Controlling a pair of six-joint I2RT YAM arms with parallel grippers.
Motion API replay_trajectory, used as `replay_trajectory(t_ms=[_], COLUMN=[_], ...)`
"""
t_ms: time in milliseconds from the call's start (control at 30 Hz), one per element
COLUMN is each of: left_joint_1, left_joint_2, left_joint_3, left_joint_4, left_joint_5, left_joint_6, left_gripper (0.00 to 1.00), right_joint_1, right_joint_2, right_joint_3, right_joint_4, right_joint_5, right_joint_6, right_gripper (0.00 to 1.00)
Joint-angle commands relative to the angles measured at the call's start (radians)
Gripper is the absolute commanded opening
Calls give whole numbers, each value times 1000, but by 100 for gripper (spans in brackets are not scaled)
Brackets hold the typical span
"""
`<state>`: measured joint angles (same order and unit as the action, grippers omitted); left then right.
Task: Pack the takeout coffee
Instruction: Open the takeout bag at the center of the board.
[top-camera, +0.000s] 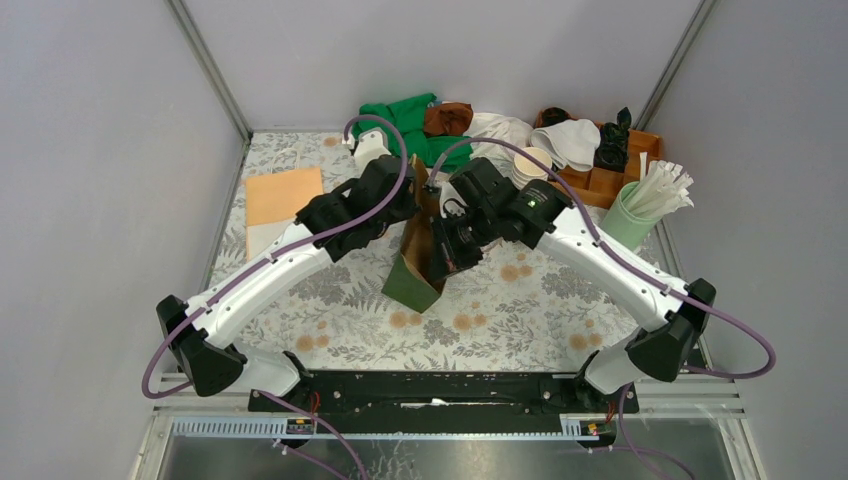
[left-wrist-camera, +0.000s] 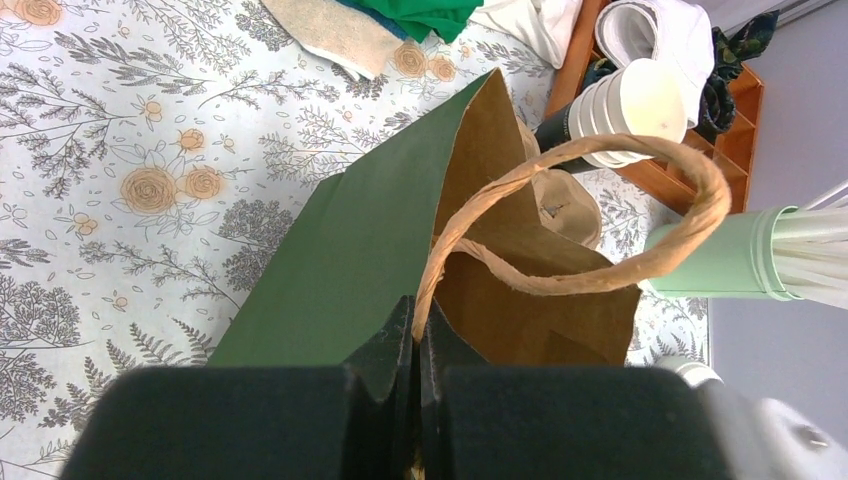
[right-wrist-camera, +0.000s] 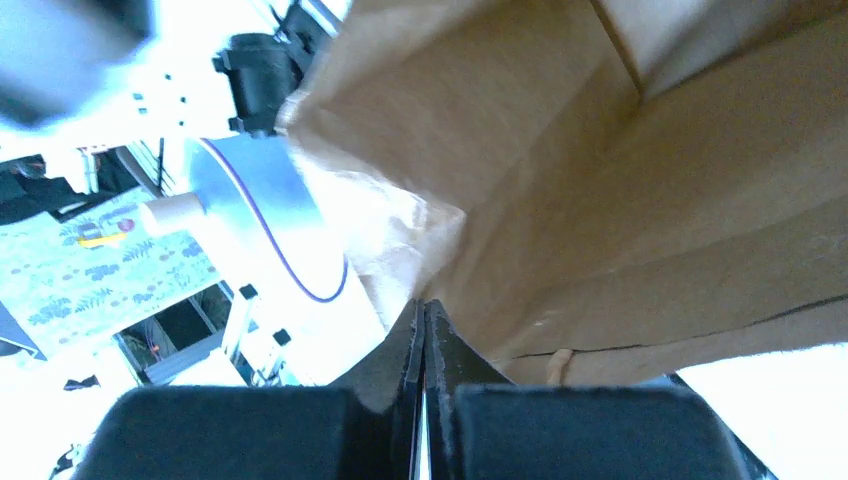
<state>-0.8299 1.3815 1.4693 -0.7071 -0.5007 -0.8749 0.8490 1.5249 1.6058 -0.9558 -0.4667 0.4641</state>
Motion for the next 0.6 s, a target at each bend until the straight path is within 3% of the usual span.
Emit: replay_trajectory(t_ms=[0,333,567], left_joint_1=[6,5,6], left_joint_2=[-3,-28,-44], left_joint_3=[28,-13,-25], left_joint_4=[59,59,57], left_joint_5=[38,166,144], left_joint_6=[-8,-19,-6], left_gripper=[0,0,0], right_joint_1=[7,12,12], right_joint_2=[-50,1,-54], right_joint_3=[-14,37,124], right_joint_4=[161,105,74], right_joint_5=[-31,312,362], right_joint_6=[40,-60,-122], right_gripper=[0,0,0])
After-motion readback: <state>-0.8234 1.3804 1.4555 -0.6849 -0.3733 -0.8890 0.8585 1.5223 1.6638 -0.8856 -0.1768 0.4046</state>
